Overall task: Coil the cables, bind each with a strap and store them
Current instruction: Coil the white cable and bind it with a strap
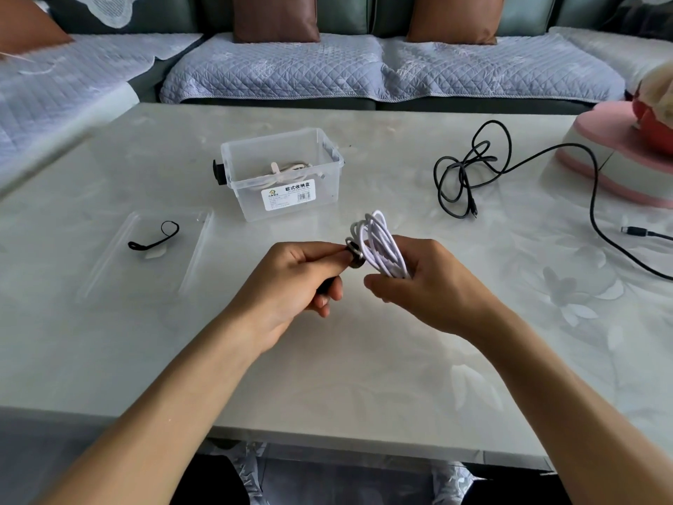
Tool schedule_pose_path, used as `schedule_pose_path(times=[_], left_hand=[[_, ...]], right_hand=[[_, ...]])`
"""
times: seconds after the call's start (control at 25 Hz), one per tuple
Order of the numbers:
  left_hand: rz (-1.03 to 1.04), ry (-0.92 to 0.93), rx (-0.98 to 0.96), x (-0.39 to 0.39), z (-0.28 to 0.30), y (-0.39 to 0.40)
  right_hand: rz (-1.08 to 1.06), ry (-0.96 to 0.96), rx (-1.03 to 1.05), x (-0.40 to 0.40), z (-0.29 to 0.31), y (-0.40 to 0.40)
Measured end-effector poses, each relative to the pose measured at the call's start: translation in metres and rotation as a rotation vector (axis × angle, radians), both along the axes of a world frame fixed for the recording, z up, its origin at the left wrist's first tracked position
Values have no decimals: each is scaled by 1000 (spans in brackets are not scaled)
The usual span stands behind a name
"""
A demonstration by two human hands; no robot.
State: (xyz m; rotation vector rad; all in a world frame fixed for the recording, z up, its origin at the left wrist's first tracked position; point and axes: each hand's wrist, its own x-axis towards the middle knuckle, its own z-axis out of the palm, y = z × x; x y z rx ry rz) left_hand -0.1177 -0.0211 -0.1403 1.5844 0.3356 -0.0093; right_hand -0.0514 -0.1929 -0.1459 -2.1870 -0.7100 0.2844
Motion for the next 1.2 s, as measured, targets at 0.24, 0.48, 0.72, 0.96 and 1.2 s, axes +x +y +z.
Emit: schedule_pose_path(times=[0.24, 0.48, 0.72, 0.96, 1.2], left_hand=[[-70, 25, 169, -1, -2, -6], [129, 134, 86, 6, -8, -2], [177, -12, 559, 1, -14, 14], [286, -6, 379, 3, -12, 9], [193, -81, 100, 2, -6, 2]], right_hand=[[129, 6, 62, -5, 5, 1], [180, 19, -65, -2, 3, -2], [10, -175, -419, 4, -1, -10], [121, -130, -303, -3, 0, 4], [182, -69, -229, -4, 1, 7]])
